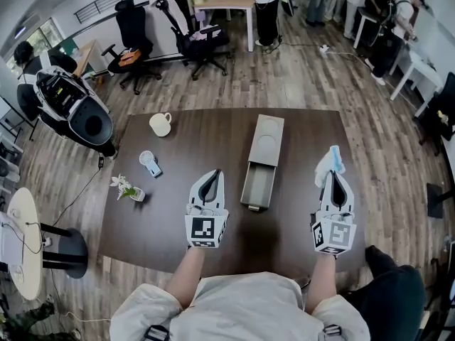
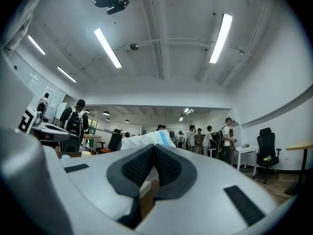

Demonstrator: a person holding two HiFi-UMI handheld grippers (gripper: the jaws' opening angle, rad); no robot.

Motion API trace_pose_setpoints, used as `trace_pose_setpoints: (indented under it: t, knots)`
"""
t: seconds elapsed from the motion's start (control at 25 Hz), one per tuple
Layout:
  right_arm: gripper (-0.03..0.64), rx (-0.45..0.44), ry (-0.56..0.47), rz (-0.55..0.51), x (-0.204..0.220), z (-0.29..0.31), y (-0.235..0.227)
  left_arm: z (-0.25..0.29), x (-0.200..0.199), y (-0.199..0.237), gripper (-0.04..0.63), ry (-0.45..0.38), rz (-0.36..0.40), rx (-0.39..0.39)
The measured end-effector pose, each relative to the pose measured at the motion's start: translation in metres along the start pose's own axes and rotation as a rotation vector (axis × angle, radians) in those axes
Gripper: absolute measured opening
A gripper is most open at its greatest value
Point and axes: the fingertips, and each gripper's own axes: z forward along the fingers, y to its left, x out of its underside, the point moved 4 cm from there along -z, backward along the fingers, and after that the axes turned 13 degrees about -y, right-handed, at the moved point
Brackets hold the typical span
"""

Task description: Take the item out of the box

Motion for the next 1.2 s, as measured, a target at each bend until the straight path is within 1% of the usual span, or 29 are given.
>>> trace_pose_setpoints:
  t: [0.28, 0.76, 1.2]
  knots:
    - [0.002, -0.002, 0.003, -0.002, 0.002, -0.001, -0.001, -0.003, 0.003, -0.003, 0.003, 0.009, 0.0, 0.001]
    - [0.001, -0.034, 0.012, -0.011, 0.002, 0.002, 0.009, -0.002, 0.004, -0.002, 0.003, 0.017, -0.004, 0.0]
    - [0.0, -0.037, 0.027, -0.011, 0.009, 0.002, 0.008, 0.001, 0.005, -0.007, 0.003, 0.024, -0.011, 0.015]
